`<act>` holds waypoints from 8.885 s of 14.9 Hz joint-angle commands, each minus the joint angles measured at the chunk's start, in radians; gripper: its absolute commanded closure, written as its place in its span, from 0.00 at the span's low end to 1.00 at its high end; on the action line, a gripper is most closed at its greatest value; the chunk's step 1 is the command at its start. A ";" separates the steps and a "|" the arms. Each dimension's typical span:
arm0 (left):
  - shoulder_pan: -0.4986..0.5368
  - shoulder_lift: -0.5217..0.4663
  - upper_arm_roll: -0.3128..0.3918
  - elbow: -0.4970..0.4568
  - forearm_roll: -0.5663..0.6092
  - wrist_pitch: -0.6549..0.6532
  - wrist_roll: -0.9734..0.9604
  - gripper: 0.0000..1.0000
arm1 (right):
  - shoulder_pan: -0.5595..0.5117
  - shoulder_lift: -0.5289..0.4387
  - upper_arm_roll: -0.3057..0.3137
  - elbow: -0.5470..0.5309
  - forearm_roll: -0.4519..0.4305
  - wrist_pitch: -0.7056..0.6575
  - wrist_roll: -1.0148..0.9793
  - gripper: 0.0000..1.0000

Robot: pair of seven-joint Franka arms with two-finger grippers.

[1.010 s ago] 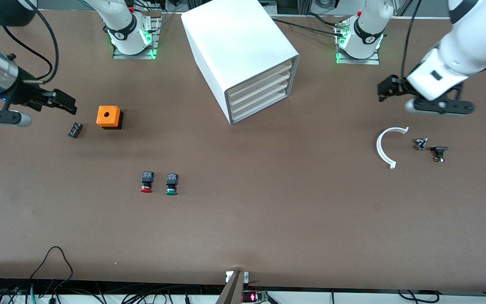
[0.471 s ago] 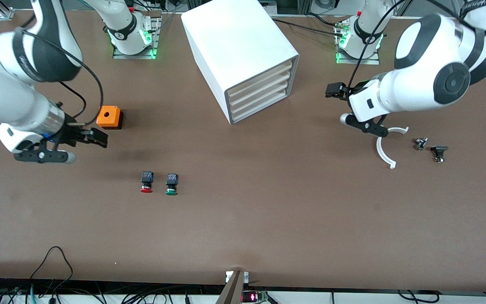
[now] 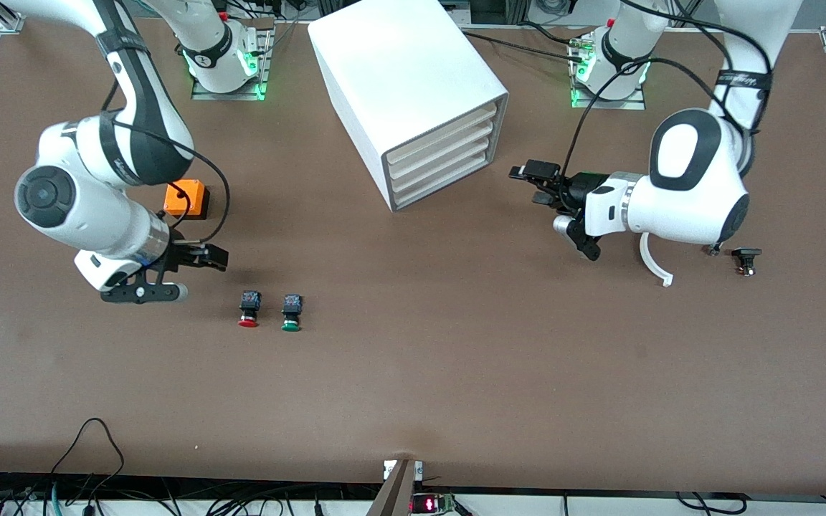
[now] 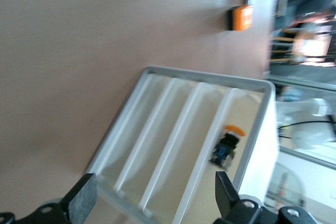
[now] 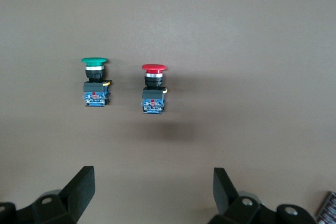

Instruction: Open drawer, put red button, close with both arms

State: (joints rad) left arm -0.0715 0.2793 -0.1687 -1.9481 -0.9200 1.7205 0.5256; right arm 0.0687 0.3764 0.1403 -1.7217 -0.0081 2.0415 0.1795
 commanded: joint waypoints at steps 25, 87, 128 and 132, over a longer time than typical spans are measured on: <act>-0.027 0.209 -0.144 -0.350 -0.527 0.057 0.732 0.53 | 0.020 0.309 -0.001 -0.007 0.014 0.347 -0.028 0.33; 0.108 0.225 -0.130 0.718 1.069 -0.211 -0.622 0.00 | 0.681 0.407 0.151 0.514 -0.205 0.151 2.000 0.00; 0.016 0.155 -0.465 0.031 1.052 0.424 -1.633 0.02 | -0.115 -0.046 0.143 0.099 -0.082 -0.168 0.206 0.00; 0.015 0.155 -0.529 0.011 1.049 0.419 -1.708 0.02 | -0.142 -0.152 0.136 0.028 -0.072 -0.165 0.112 0.00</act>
State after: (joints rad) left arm -0.0596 0.4650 -0.6650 -1.9016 0.1221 2.1349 -1.1265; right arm -0.0452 0.3154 0.2712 -1.6071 -0.1040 1.8668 0.3541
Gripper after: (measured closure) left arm 0.013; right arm 0.000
